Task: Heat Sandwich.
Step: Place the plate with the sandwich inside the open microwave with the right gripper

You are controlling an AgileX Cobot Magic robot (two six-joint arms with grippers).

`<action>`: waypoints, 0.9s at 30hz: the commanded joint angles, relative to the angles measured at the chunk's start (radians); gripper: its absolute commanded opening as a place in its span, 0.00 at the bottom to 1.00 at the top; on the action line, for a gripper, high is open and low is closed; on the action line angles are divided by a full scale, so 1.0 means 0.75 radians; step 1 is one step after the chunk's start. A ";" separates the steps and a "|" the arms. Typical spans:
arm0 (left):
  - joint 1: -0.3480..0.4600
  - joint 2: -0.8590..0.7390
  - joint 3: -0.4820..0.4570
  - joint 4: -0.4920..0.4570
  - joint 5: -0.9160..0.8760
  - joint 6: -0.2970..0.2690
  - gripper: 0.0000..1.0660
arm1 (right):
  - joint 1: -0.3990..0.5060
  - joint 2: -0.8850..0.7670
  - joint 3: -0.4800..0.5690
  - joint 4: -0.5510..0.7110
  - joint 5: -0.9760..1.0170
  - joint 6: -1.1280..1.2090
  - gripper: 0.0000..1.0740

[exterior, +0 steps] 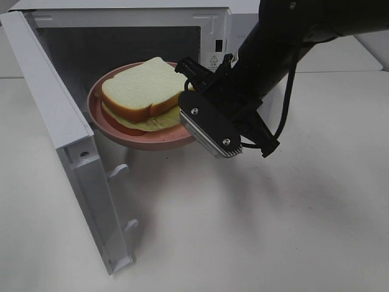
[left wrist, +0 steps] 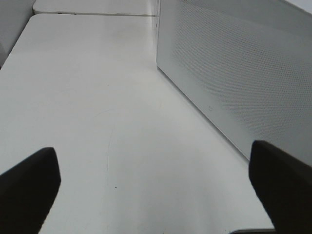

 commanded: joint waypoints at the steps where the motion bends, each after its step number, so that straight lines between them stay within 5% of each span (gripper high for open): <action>1: -0.008 -0.025 0.003 0.003 -0.008 -0.004 0.97 | 0.004 0.041 -0.073 0.001 0.035 -0.003 0.00; 27: -0.008 -0.025 0.003 0.003 -0.008 -0.004 0.97 | 0.004 0.315 -0.468 -0.071 0.148 0.135 0.01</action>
